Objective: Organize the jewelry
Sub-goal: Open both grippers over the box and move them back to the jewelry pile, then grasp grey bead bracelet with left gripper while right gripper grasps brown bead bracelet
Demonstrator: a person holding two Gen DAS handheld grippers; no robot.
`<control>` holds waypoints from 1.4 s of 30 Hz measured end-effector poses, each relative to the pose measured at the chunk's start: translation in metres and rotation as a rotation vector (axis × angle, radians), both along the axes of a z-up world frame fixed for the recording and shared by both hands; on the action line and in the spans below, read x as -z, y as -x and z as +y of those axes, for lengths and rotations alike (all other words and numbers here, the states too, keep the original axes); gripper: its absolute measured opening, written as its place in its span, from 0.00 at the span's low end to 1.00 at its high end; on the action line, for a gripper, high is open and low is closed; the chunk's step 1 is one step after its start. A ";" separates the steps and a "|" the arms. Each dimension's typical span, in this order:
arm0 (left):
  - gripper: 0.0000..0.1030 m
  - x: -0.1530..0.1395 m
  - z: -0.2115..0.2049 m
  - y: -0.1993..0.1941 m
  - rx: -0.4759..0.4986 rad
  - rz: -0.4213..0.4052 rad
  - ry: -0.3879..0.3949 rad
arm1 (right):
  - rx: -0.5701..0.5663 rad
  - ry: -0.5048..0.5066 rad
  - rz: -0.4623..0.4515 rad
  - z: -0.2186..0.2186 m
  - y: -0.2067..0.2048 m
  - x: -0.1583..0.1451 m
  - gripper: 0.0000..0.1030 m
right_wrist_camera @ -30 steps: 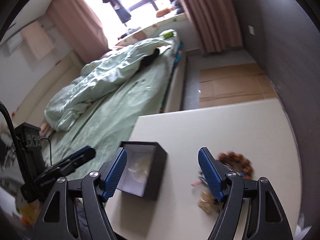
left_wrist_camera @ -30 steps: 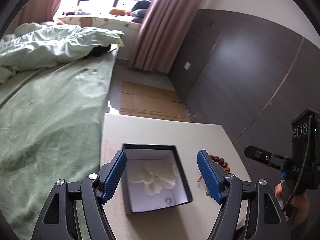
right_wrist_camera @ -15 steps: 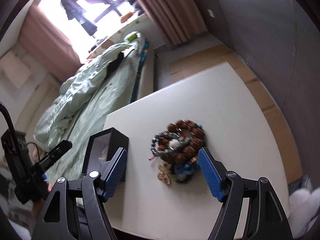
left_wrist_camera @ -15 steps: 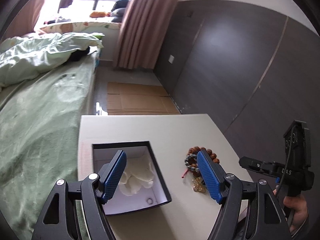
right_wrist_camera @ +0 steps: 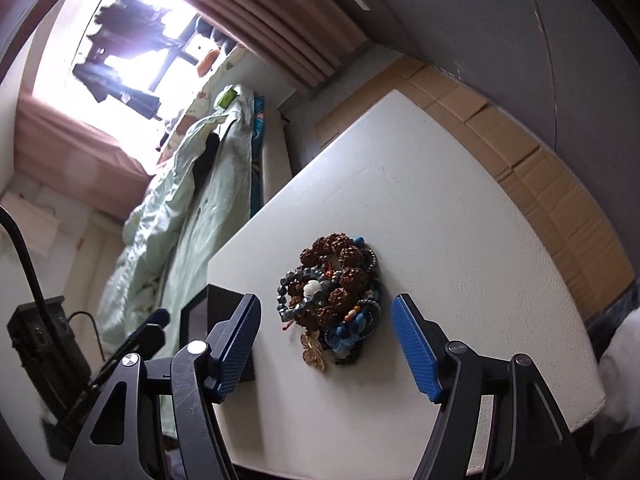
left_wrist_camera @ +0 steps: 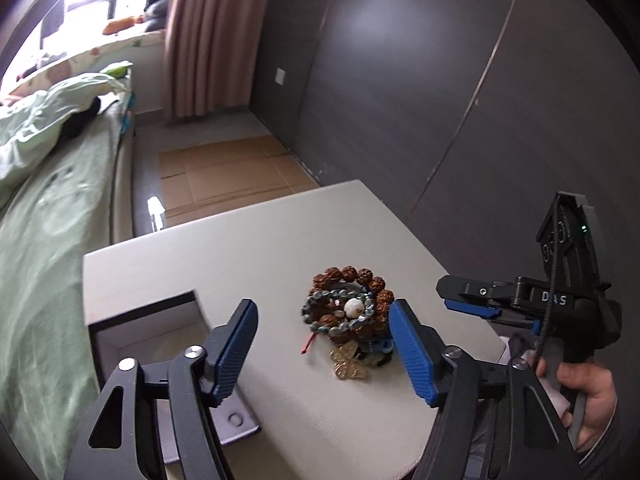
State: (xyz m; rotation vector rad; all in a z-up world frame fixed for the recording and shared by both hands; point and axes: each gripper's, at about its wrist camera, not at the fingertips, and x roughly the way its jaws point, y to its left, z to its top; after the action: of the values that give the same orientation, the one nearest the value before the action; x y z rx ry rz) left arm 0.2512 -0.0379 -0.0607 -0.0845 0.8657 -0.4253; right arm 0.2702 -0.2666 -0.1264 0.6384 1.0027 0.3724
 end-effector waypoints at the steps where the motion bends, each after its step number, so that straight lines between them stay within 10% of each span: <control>1: 0.61 0.003 -0.005 -0.004 0.011 0.014 -0.004 | 0.009 -0.012 0.004 -0.003 -0.001 0.002 0.64; 20: 0.44 0.067 -0.072 -0.026 0.176 0.100 -0.165 | 0.046 -0.110 0.052 -0.025 -0.007 0.016 0.61; 32: 0.08 0.067 -0.067 -0.023 0.159 0.124 -0.122 | 0.034 -0.114 0.052 -0.028 -0.009 0.016 0.61; 42: 0.08 0.042 -0.057 -0.017 0.125 0.055 -0.068 | 0.011 -0.058 0.071 -0.017 -0.016 0.020 0.61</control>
State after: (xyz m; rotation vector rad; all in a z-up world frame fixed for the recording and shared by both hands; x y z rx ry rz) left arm 0.2684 -0.0945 -0.1028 0.0209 0.9418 -0.5117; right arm 0.2858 -0.2840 -0.1467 0.7134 1.0586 0.3724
